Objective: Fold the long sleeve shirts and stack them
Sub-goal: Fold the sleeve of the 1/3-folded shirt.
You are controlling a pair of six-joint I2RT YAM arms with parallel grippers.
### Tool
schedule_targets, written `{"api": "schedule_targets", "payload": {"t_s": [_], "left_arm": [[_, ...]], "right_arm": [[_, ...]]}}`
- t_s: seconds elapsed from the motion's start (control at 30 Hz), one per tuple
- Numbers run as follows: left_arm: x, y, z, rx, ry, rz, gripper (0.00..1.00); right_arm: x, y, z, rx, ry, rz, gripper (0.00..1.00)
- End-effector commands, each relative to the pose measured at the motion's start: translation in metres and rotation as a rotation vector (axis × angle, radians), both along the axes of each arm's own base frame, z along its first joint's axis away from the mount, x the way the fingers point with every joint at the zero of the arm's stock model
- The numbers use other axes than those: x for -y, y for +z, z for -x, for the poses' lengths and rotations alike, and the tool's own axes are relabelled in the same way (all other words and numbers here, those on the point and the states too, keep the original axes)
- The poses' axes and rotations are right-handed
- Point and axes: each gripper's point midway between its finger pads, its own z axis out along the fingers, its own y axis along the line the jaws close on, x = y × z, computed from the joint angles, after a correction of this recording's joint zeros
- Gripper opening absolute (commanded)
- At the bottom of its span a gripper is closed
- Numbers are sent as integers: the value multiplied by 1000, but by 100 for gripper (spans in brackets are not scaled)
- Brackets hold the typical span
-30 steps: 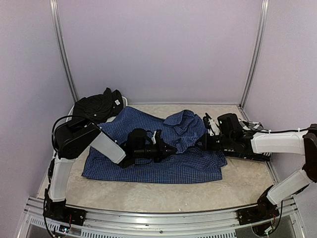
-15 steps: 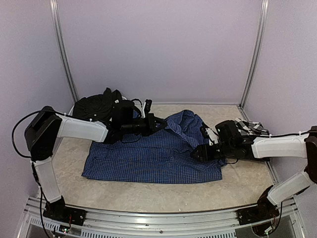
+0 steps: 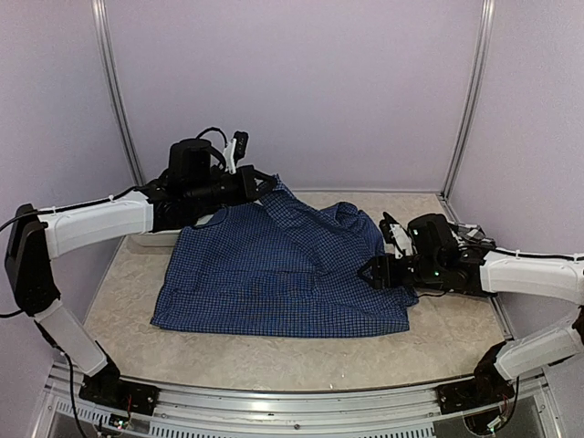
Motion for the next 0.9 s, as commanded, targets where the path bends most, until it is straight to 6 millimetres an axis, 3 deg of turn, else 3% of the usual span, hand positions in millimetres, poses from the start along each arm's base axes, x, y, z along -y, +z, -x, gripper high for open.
{"api": "schedule_targets", "payload": {"t_s": [0.0,0.13,0.3,0.4,0.57,0.73,0.87], "left_arm": [[-24,22,-5,77,48,-72,0],[-24,23,4,61,23,-60,0],[-2,21,32,32,-68,-47,0],[-2,17,42,12,-64,-65,0],[-33,-14,56,-31,31,-170,0],[-65,-57,85,-66,61,-259,0],[-100,-93,95,-87,150,-356,0]], "right_arm": [[9,15,-9,53,-58,40,76],[12,13,-11,55,-75,52,76],[15,12,-11,53,-87,60,76],[20,16,-14,69,-113,74,76],[22,21,-14,78,-121,76,76],[27,20,-14,85,-134,96,76],[25,16,-16,82,-127,100,77]]}}
